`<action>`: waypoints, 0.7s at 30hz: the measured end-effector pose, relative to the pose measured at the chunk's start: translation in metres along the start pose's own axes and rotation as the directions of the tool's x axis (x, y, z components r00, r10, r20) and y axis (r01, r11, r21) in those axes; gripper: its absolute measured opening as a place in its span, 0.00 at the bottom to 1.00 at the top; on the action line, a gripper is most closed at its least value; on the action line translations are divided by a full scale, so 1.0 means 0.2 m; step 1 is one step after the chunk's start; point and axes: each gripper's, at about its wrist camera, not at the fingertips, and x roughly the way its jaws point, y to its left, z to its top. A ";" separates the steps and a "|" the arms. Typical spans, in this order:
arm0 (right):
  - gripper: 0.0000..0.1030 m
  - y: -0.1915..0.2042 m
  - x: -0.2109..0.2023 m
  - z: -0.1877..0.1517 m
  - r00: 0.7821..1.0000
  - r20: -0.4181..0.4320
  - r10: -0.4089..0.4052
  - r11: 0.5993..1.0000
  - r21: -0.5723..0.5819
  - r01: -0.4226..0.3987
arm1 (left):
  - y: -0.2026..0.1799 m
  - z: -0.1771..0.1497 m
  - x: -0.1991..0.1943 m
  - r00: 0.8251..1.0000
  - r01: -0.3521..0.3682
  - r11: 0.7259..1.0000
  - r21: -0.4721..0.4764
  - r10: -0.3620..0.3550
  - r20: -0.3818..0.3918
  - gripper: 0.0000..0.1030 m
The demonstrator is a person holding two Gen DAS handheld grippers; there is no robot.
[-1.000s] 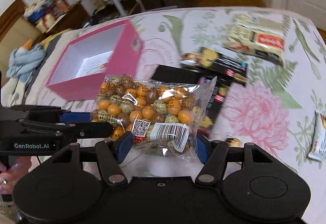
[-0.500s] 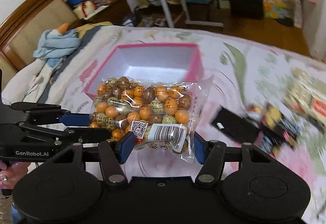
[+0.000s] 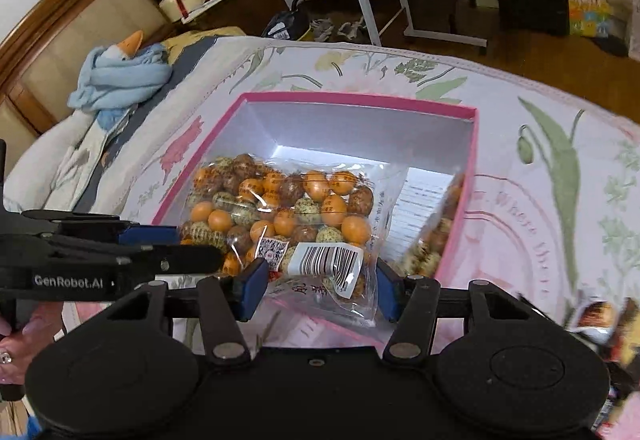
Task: Organize snacks
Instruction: 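Carry the second peanut bag into the pink box and release it, then grasp the black cracker pack with the left gripper while the right gripper grasps the black NB cracker pack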
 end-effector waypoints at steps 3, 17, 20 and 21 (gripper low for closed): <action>0.63 -0.01 0.07 -0.02 0.999 0.002 0.042 0.998 0.051 -0.042 | 0.03 0.03 0.03 0.998 -0.058 0.998 -0.017 0.058 0.018 0.50; 0.65 -0.03 -0.48 -0.29 0.995 0.072 -0.063 0.998 -0.017 0.065 | -0.29 -0.15 -0.15 0.997 0.018 0.990 0.143 -0.029 0.076 0.52; 0.65 -0.10 -0.63 -0.38 0.984 0.140 -0.109 0.994 -0.009 0.111 | -0.43 -0.20 -0.18 0.995 0.051 0.976 0.210 -0.067 0.072 0.52; 0.65 -0.12 -0.68 -0.41 0.978 0.165 -0.125 0.992 -0.008 0.128 | -0.48 -0.21 -0.18 0.994 0.064 0.972 0.228 -0.082 0.068 0.52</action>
